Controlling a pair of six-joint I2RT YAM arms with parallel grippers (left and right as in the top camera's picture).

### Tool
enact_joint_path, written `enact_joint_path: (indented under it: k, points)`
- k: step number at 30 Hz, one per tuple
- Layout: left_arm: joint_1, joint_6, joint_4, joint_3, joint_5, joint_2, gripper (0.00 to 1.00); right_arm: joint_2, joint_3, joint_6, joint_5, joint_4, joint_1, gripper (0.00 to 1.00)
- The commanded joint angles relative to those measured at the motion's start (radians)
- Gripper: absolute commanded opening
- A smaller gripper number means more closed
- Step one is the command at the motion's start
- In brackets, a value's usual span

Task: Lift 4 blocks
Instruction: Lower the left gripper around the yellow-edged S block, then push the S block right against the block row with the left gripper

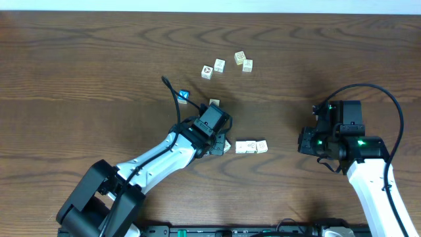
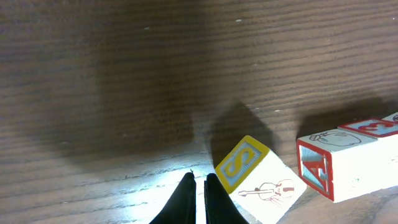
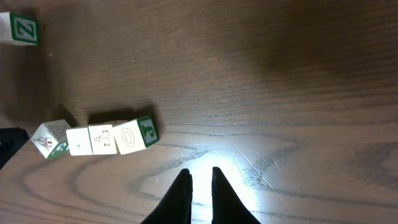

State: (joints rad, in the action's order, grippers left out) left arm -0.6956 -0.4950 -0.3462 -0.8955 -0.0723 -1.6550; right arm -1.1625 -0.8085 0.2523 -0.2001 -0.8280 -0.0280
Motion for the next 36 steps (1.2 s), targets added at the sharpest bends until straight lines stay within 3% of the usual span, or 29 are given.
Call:
enact_joint_path:
  k: [1,13,27,36]
  points:
    - [0.001,-0.02,0.001,0.009,-0.008,-0.006,0.08,0.004,0.008,0.001,0.013,0.002,0.008,0.1]
    - [0.0,-0.113,-0.003,0.009,-0.049,-0.006,0.08,0.004,0.008,0.001,0.013,0.002,0.008,0.09]
    - [0.0,-0.113,0.071,0.009,-0.074,-0.006,0.08,0.004,0.008,0.001,0.013,0.002,0.008,0.09]
    - [0.001,-0.108,0.04,0.009,-0.054,-0.006,0.08,0.004,0.008,0.001,0.016,0.002,0.008,0.09]
